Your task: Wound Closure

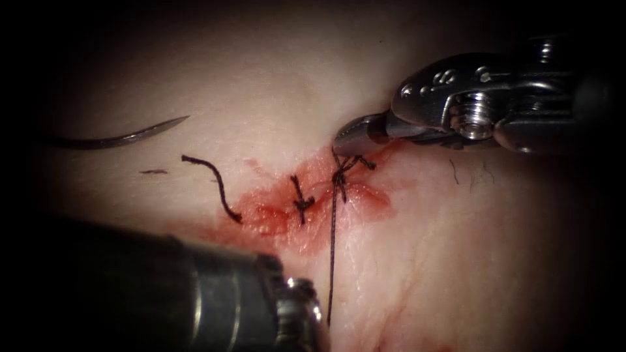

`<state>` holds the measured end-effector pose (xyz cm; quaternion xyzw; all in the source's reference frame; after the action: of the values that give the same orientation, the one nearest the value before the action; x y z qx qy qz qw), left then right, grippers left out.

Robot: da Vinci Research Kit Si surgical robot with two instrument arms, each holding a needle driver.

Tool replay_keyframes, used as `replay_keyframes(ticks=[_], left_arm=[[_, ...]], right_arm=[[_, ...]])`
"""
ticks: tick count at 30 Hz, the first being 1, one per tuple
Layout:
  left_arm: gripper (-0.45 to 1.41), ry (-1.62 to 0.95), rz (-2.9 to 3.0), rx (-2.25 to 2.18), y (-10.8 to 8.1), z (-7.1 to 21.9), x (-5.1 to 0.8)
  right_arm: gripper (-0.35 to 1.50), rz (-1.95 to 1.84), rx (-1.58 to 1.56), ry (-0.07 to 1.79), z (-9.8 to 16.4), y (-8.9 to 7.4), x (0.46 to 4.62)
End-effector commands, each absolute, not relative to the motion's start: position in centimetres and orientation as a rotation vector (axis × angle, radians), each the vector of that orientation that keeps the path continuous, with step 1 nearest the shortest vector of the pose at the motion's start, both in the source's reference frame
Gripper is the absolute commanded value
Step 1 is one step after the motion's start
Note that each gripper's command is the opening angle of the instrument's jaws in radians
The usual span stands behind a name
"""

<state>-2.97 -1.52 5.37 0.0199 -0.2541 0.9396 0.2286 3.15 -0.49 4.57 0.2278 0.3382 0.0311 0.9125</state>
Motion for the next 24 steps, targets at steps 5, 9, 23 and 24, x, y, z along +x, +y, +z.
replay_keyframes(ticks=[5, 9, 23, 24], left_arm=[[-0.45, -0.741, 2.597, 0.065, -1.6, 5.4, -3.03], [-0.45, -0.778, 2.608, 0.076, -1.69, 5.4, -3.05], [-0.45, -0.935, 2.624, 0.158, -2.04, 5.38, -3.05], [-0.45, -0.952, 2.624, 0.16, -2.07, 5.38, -3.05]], right_arm=[[-0.35, -0.139, 0.358, 0.74, 4.59, -0.43, 3.23], [-0.35, -0.202, 0.31, 0.744, 4.62, -0.4, 3.22], [-0.35, -0.49, 0.114, 0.678, 4.82, -0.23, 3.11], [-0.35, -0.489, 0.105, 0.669, 4.84, -0.24, 3.1]])
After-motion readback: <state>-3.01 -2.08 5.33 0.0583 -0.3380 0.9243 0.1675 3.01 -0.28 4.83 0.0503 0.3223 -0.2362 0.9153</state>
